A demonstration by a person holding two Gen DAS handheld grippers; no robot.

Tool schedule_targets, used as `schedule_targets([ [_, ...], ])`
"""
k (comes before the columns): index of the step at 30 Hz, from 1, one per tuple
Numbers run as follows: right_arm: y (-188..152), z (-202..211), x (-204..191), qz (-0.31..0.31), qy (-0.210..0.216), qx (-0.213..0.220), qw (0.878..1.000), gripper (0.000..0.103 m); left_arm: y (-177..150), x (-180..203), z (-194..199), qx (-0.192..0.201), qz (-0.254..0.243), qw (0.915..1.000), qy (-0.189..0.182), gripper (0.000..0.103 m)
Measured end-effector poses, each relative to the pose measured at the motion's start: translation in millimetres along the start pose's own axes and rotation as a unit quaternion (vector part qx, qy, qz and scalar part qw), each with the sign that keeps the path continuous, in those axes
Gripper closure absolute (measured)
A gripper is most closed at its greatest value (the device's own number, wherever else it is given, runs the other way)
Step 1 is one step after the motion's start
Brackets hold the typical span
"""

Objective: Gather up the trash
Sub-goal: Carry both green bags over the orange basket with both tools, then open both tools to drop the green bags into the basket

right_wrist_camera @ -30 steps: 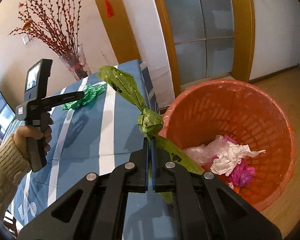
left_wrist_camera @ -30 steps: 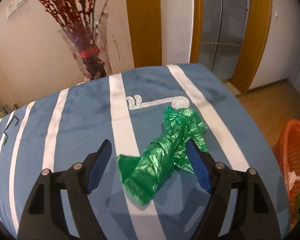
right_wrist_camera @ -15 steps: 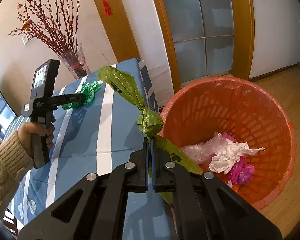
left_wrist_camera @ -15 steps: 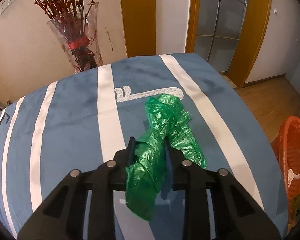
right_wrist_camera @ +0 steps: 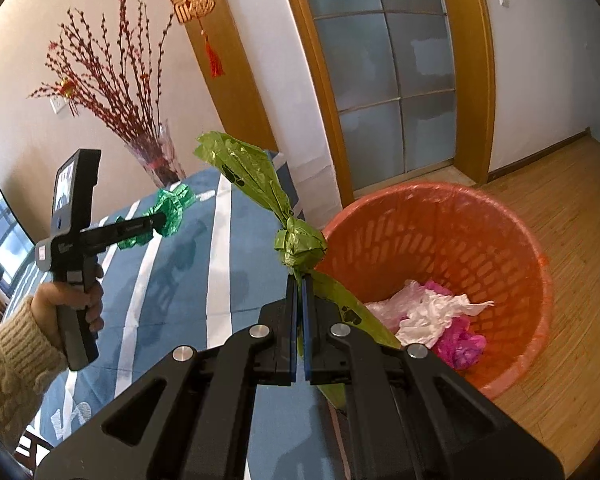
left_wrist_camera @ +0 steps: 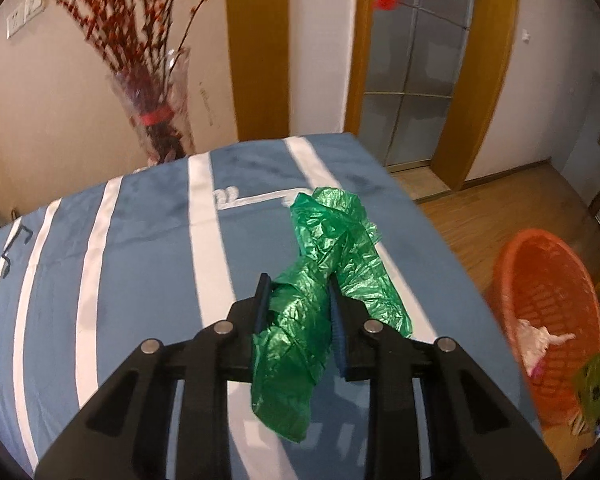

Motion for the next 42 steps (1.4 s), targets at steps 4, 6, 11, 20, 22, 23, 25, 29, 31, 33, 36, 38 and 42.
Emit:
schedule_targets([
  [4, 1, 15, 7, -0.005, -0.006, 0.013, 1.000, 0.100, -3, 26, 22, 0.016, -0.026, 0.9995, -0.009, 0.076],
  [6, 0, 21, 12, -0.008, -0.010, 0.019, 1.000, 0.100, -6, 42, 34, 0.023, -0.037, 0.9989, -0.020, 0.076],
  [11, 1, 36, 26, -0.021, -0.020, 0.034, 0.999, 0.100, -11, 78, 60, 0.032, -0.055, 0.9967, -0.050, 0.076],
  [20, 7, 54, 60, -0.062, -0.041, 0.061, 0.995, 0.100, -26, 145, 95, 0.040, -0.081, 0.9873, -0.131, 0.075],
  [22, 9, 55, 72, -0.079, -0.037, 0.065, 0.994, 0.100, -29, 161, 101, 0.041, -0.088, 0.9837, -0.151, 0.075],
  [23, 11, 54, 77, -0.087, -0.034, 0.066, 0.993, 0.100, -30, 166, 102, 0.041, -0.090, 0.9825, -0.158, 0.075],
  [25, 14, 51, 85, -0.103, -0.027, 0.066, 0.992, 0.100, -32, 179, 103, 0.038, -0.092, 0.9793, -0.176, 0.075],
  [29, 19, 45, 99, -0.131, -0.011, 0.068, 0.989, 0.100, -35, 196, 95, 0.028, -0.087, 0.9759, -0.198, 0.075],
  [31, 21, 42, 105, -0.139, -0.005, 0.068, 0.988, 0.100, -35, 201, 88, 0.019, -0.080, 0.9749, -0.207, 0.075],
  [33, 24, 38, 109, -0.147, 0.001, 0.068, 0.987, 0.100, -35, 203, 79, 0.012, -0.073, 0.9741, -0.214, 0.075],
  [36, 27, 34, 114, -0.154, 0.006, 0.068, 0.986, 0.100, -37, 208, 70, 0.006, -0.069, 0.9737, -0.217, 0.075],
  [38, 29, 31, 120, -0.161, 0.008, 0.066, 0.985, 0.100, -37, 210, 62, 0.001, -0.065, 0.9738, -0.218, 0.075],
  [42, 31, 21, 129, -0.177, 0.014, 0.061, 0.982, 0.097, -40, 214, 49, -0.010, -0.061, 0.9747, -0.215, 0.074],
])
Point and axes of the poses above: each gripper's, at about its wrist camera, not at the fingertips, and z roughly against the way its jaws point, x to its right, y to its top, the point moved 2 cm from there along -z, roughly the way its jaws point
